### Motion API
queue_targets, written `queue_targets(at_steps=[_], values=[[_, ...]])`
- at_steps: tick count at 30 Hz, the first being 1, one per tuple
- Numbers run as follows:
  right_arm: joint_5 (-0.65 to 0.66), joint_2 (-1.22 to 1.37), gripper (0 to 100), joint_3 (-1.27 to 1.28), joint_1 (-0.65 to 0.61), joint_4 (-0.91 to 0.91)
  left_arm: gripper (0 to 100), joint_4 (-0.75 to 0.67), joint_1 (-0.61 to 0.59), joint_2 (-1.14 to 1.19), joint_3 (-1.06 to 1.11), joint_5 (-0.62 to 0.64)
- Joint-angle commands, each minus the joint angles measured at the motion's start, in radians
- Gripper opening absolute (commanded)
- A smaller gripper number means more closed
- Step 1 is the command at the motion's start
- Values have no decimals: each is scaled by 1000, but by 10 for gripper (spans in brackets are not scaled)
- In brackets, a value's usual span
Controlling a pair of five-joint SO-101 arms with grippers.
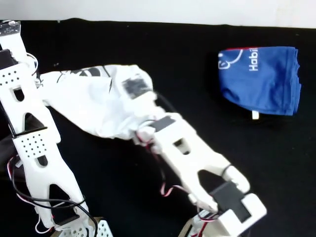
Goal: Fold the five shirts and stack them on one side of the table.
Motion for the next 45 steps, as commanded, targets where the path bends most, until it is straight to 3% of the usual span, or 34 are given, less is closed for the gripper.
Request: queue_targets(at_steps=[1,10,12,14,21,28,33,37,45], values=[[-5,59,238,-99,-102,5,8,8,-7,-10,1,-9],[-5,341,235,-311,-90,8,8,9,-8,-8,1,-9],[-5,387,166,-352,-65,41,8,9,-8,-8,1,-9],[-5,407,8,-400,-39,101,8,9,-13,-10,1,-9],[-5,406,7,-602,142,306,8,29,-18,-7,7,-6],[-3,406,6,-1013,312,628,8,35,-15,-15,7,-2],[95,407,6,-1334,358,832,8,41,-10,-36,10,149],[129,407,6,-1514,401,889,8,44,16,-179,125,189],[127,407,6,-1817,504,946,8,40,199,-750,630,187]])
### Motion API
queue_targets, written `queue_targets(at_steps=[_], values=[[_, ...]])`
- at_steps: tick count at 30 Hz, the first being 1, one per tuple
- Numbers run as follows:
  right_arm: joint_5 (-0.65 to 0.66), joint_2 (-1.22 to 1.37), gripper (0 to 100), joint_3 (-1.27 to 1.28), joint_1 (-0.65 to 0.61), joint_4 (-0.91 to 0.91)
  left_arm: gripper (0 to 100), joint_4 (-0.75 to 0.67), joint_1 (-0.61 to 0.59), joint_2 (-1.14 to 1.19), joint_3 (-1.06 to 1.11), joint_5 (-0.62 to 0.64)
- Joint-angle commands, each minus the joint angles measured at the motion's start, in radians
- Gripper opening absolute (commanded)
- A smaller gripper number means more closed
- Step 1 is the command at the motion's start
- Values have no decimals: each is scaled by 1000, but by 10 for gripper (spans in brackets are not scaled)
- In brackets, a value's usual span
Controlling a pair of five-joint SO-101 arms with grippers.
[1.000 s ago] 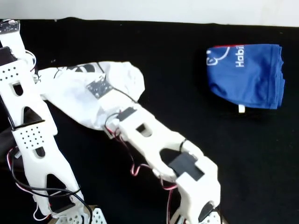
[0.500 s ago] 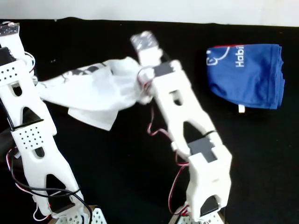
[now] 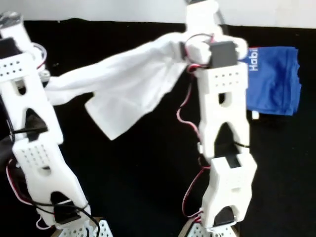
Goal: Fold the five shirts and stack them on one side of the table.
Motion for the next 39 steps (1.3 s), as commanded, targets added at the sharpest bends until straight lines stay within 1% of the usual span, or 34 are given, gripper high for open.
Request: queue_targets(at_steps=[1,4,6,10,13,15,18,20,22,25,29,31,32,33,35,36,39], values=[[9,-8,6,-177,58,56,8,0,108,-340,209,6],[11,-8,6,-325,97,145,8,0,183,-522,308,6],[11,-8,6,-441,131,209,8,-2,223,-613,331,6],[43,-33,6,-608,240,217,8,-2,294,-730,331,6],[44,-93,6,-591,282,217,8,-2,335,-768,334,9],[44,-130,6,-555,280,216,8,-2,349,-774,334,57],[48,-134,6,-460,226,197,8,-2,351,-766,341,140],[48,-99,6,-364,188,160,8,-20,351,-737,384,164],[48,-42,6,-274,153,84,8,-51,338,-702,443,172],[48,68,6,-170,110,-97,8,-155,280,-639,559,173],[48,245,6,-62,53,-351,8,-370,186,-549,740,175],[48,334,9,-39,30,-433,8,-474,145,-509,822,175],[46,371,26,-39,21,-456,8,-520,128,-492,857,175],[44,395,64,-48,16,-463,8,-557,113,-478,888,175],[32,414,172,-88,13,-450,8,-621,91,-456,937,175],[11,412,210,-113,15,-430,8,-647,82,-447,957,175],[-11,387,219,-209,16,-317,8,-710,65,-427,997,175]])
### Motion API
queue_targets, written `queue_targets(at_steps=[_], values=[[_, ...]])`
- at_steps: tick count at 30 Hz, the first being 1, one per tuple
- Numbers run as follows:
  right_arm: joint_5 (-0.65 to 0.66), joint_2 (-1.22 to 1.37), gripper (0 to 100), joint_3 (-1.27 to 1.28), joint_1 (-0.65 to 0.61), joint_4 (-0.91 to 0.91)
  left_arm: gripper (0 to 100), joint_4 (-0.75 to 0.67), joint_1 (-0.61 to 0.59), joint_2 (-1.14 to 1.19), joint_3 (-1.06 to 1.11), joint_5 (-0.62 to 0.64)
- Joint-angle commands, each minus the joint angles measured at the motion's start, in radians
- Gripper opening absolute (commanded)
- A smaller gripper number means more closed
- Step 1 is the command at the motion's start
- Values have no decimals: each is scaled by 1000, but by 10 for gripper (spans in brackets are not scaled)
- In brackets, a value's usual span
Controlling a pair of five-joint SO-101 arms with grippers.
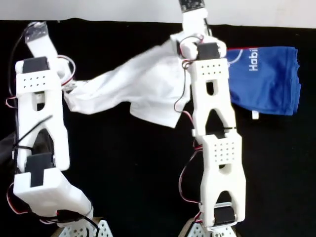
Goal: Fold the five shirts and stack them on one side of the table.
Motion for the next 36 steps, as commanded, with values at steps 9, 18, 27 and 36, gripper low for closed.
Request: queue_targets(at_steps=[9,18,27,36], values=[[-17,-56,219,-196,-28,406,8,-121,-22,58,30,6],[-23,-18,219,-179,-136,601,8,-127,-21,156,28,5],[-25,-4,219,139,-236,607,8,-141,-21,168,28,6],[-58,7,224,323,-234,598,8,-141,-19,174,28,6]])
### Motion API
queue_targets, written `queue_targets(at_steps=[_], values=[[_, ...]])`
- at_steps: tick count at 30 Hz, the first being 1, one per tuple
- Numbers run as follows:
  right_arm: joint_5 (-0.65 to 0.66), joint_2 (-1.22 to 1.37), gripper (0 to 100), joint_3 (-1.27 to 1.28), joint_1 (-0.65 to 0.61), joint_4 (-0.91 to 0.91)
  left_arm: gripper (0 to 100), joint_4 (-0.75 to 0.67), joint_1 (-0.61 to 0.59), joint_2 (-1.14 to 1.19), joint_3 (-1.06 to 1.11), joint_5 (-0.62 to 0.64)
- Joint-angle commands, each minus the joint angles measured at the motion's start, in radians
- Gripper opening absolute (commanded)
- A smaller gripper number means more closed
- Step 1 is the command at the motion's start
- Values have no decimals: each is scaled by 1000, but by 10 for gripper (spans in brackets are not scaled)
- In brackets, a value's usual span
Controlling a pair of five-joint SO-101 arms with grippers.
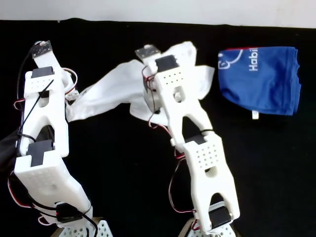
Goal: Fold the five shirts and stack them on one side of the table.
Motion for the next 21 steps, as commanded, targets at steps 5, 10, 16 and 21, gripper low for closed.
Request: queue_targets(at_steps=[5,10,16,21], values=[[-12,-7,224,128,5,-119,8,-15,-4,-10,-16,6],[-14,-7,224,257,12,-237,8,-9,-4,-18,-10,6],[-9,-7,220,351,12,-325,8,-8,-4,-18,-15,8],[48,-7,3,387,12,-326,8,-5,-4,-19,-15,8]])
